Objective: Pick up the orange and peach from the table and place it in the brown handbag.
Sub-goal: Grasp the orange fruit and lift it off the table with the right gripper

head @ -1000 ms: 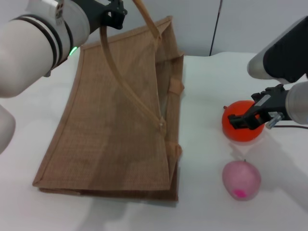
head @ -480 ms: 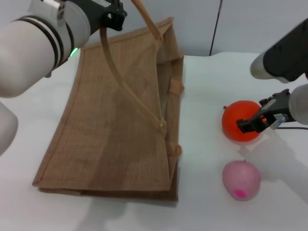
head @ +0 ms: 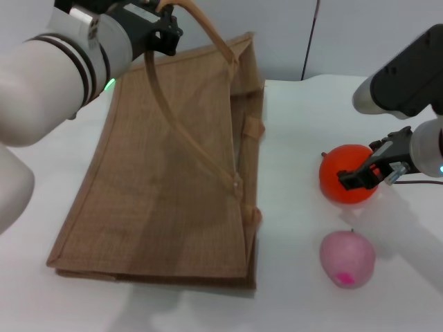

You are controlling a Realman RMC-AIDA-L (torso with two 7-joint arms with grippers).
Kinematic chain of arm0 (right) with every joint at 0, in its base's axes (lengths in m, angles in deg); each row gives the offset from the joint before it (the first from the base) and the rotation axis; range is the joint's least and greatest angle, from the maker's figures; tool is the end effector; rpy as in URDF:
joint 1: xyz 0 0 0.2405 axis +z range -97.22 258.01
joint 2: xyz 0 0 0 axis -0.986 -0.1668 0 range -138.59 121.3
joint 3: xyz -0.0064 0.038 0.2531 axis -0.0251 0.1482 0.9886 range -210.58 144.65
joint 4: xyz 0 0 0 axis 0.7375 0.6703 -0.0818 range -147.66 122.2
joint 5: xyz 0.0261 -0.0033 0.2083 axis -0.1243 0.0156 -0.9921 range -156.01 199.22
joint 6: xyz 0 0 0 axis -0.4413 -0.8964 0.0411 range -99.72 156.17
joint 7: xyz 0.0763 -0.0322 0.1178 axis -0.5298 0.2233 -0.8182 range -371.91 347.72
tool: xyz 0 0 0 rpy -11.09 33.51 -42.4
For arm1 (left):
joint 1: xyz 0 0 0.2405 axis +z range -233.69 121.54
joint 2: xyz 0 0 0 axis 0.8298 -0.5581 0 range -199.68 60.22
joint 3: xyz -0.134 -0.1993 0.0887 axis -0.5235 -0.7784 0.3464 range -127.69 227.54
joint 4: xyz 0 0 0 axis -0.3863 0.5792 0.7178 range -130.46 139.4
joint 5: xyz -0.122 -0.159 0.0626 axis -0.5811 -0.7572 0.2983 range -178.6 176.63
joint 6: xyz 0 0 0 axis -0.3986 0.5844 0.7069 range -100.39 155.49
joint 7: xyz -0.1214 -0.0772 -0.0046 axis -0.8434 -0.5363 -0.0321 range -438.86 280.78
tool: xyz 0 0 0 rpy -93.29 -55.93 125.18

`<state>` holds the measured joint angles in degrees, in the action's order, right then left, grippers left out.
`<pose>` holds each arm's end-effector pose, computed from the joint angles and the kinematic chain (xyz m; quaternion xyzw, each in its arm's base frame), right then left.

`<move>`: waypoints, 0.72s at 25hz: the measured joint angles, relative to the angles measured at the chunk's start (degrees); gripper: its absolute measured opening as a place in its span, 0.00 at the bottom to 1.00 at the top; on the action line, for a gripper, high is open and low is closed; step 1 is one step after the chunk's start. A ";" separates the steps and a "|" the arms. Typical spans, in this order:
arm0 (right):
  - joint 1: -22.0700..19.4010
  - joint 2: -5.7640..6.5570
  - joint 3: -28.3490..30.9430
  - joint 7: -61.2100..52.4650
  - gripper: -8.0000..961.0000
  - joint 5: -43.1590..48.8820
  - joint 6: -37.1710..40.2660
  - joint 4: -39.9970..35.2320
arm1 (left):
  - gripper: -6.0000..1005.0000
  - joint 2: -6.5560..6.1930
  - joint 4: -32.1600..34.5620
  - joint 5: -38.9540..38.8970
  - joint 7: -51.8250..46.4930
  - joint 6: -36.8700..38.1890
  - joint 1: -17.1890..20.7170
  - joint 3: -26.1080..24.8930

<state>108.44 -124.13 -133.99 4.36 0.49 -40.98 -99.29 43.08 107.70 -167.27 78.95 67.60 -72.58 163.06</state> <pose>0.1675 0.3602 -0.0169 -0.8970 0.2502 -0.1620 0.3265 -0.1087 0.3598 0.0340 -0.8026 -0.1899 -0.0967 0.5572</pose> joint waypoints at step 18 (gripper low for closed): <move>3.54 -0.13 0.23 1.20 0.79 -1.25 4.83 8.71 | 0.13 0.69 -0.34 0.00 0.74 -0.24 -0.06 -0.02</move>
<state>111.98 -124.26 -133.77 5.55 -0.76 -36.15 -90.58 43.77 107.36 -167.27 79.69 67.36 -72.64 163.04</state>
